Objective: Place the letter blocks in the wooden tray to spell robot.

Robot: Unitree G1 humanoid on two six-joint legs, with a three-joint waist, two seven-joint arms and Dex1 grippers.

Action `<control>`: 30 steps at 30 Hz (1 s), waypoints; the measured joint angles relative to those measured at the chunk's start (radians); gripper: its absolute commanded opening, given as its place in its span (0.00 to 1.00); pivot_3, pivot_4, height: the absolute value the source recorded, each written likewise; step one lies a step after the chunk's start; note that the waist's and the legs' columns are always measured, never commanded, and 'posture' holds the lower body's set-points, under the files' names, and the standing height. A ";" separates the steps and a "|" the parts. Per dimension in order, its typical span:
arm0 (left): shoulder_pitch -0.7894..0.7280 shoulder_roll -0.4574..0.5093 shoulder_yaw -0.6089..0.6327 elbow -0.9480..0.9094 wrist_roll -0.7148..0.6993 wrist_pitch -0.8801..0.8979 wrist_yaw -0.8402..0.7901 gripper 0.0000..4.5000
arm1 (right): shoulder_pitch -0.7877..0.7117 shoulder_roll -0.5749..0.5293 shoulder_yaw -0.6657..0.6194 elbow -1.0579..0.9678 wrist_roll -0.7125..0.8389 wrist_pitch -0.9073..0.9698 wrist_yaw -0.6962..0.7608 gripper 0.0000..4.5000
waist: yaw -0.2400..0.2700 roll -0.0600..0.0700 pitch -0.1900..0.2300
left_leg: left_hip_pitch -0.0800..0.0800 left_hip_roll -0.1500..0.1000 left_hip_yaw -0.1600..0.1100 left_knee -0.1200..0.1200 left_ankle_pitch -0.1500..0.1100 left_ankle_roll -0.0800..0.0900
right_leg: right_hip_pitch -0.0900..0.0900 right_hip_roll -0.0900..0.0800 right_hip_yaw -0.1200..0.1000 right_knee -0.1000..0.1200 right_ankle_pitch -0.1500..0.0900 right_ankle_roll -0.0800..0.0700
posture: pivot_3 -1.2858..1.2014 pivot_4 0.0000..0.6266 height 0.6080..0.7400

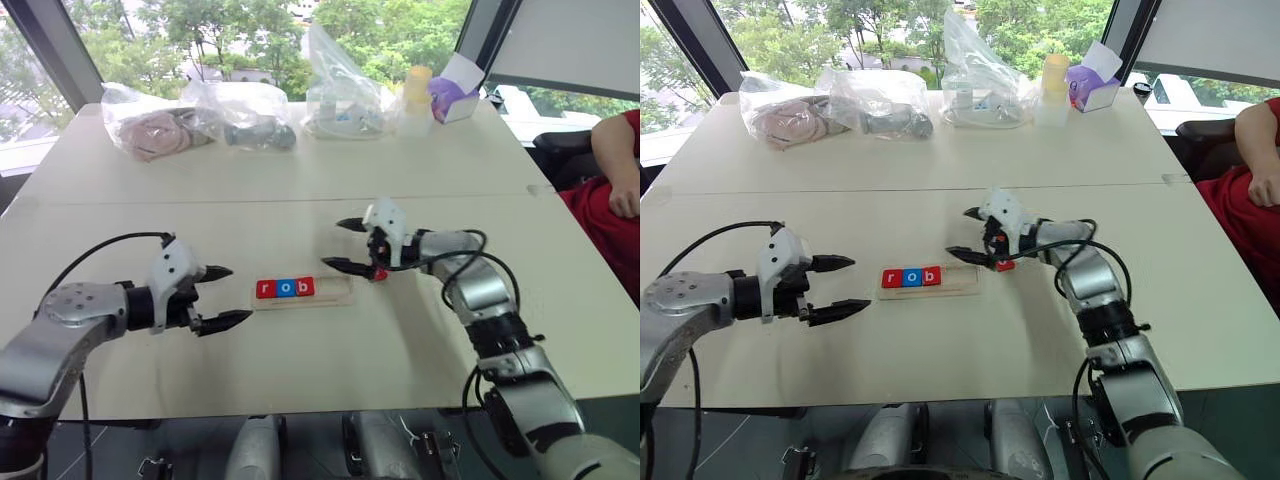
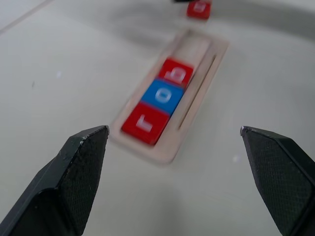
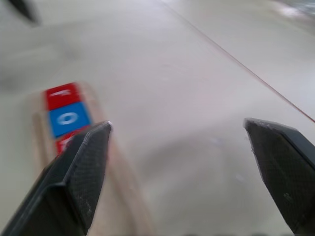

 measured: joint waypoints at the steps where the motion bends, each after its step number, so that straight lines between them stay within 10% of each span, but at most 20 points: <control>1: -0.012 -0.016 -0.001 -0.010 -0.014 0.006 0.007 1.00 | 0.036 0.001 -0.021 -0.050 -0.014 0.041 -0.060 0.99 | -0.001 0.000 0.000 | 0.000 0.000 0.000 0.000 0.000 0.000 | 0.000 0.000 0.000 0.000 0.000 0.000 | 0.52 0.24 1.00; 9: -0.102 -0.067 -0.082 -0.019 -0.020 0.020 0.048 1.00 | 0.236 0.123 -0.050 -0.454 -0.057 0.473 -0.400 0.99 | -0.026 0.000 0.000 | 0.001 0.000 -0.001 0.000 0.000 -0.001 | 0.000 0.005 0.001 0.001 0.000 0.000 | 0.52 0.24 1.00; 20: -0.135 -0.062 -0.131 0.084 0.071 -0.054 0.016 1.00 | 0.204 0.120 0.054 -0.383 -0.066 0.527 -0.471 0.99 | -0.030 0.000 0.000 | 0.001 -0.001 -0.001 0.000 0.000 -0.001 | 0.000 0.005 0.001 0.001 -0.001 -0.002 | 0.52 0.24 1.00; 27: -0.122 -0.063 -0.146 0.098 0.099 -0.087 0.011 1.00 | 0.196 0.111 0.097 -0.369 -0.065 0.497 -0.473 0.26 | -0.030 -0.001 -0.001 | 0.001 0.000 -0.001 0.000 0.000 -0.001 | 0.000 0.005 0.001 0.001 -0.001 -0.002 | 0.52 0.24 1.00; 30: -0.110 -0.067 -0.148 0.103 0.111 -0.093 0.011 1.00 | 0.195 0.111 0.095 -0.369 -0.065 0.500 -0.481 0.27 | -0.029 -0.001 -0.001 | 0.001 0.000 -0.001 0.000 0.000 -0.001 | 0.000 0.004 0.001 0.001 -0.001 -0.002 | 0.52 0.24 1.00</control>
